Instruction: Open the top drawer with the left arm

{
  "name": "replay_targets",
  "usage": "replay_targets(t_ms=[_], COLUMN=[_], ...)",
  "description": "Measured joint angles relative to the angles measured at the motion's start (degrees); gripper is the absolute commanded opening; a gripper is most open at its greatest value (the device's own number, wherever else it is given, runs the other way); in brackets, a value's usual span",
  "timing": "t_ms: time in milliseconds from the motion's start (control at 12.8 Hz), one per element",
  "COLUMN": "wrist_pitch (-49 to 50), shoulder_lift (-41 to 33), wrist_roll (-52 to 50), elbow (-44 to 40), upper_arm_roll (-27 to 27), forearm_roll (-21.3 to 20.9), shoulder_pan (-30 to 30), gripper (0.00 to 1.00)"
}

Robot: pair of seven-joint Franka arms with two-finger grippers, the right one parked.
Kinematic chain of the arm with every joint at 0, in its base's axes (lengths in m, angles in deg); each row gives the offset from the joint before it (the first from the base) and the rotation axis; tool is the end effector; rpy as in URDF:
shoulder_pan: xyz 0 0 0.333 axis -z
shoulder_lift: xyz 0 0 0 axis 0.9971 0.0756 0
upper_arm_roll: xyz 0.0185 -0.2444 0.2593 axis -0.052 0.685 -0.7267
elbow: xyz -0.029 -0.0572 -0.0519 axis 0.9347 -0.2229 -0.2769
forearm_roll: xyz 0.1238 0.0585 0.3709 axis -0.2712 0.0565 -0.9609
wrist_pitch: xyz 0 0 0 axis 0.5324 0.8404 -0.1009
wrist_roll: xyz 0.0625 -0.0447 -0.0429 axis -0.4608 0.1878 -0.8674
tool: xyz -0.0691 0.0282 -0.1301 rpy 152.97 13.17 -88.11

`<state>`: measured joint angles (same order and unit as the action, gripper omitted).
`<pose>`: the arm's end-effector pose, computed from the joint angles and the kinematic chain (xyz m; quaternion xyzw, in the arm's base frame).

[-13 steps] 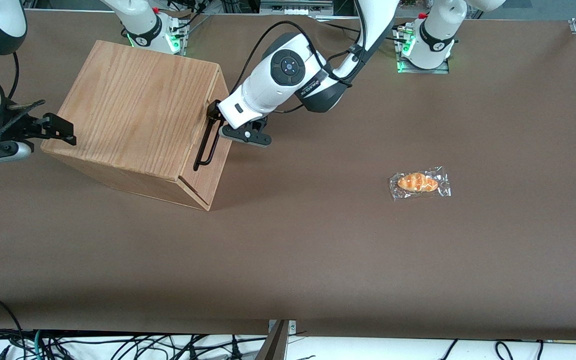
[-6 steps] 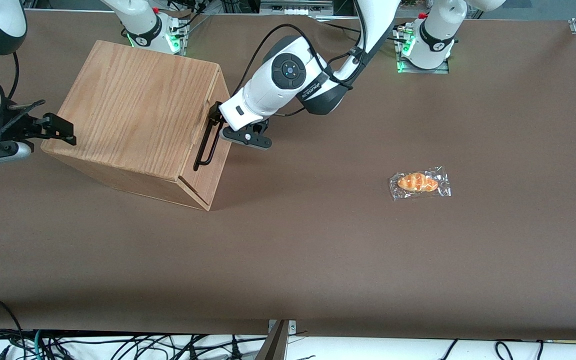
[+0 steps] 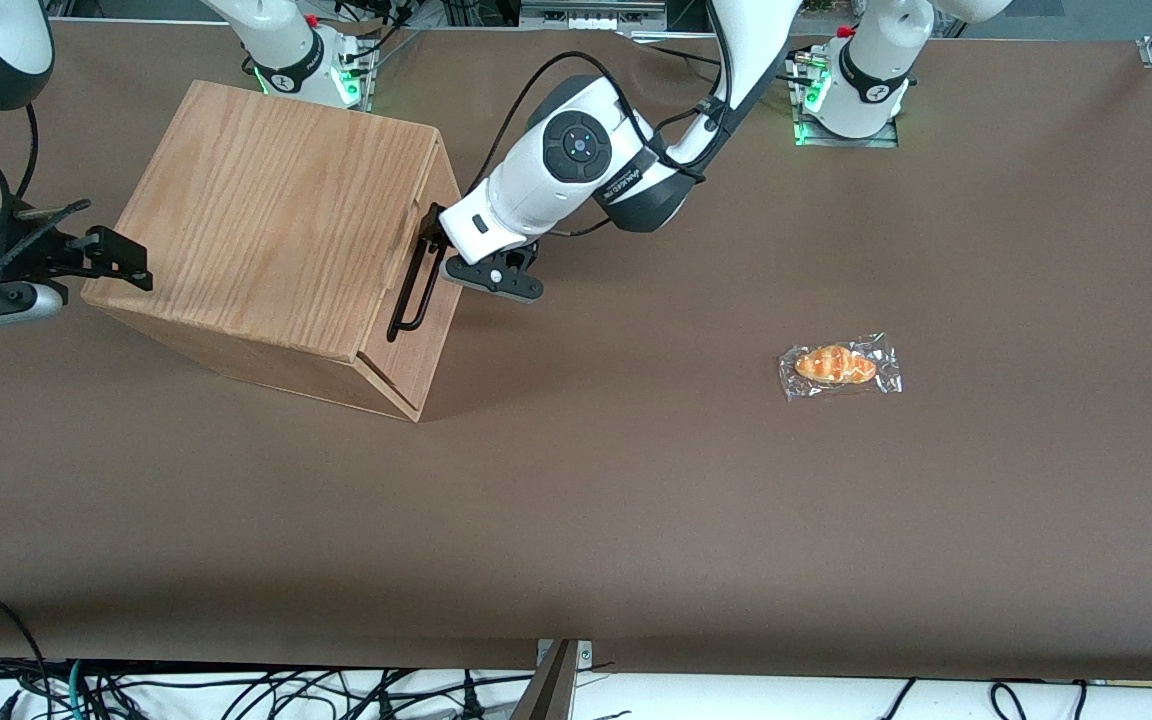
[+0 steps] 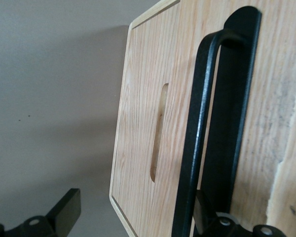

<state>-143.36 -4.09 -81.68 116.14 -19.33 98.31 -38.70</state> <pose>0.4907 -0.6362 0.3610 0.9645 -0.0362 -0.0556 0.2555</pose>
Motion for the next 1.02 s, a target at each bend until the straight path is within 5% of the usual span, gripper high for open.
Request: replay_targets(t_ms=[1020], wrist_pitch=[8.8], shoulder_lift=[-0.1], wrist_roll=[4.8], elbow=[-1.1], upper_arm_roll=[-0.2], forearm_roll=[-1.1], shoulder_pan=[-3.8], gripper=[1.00])
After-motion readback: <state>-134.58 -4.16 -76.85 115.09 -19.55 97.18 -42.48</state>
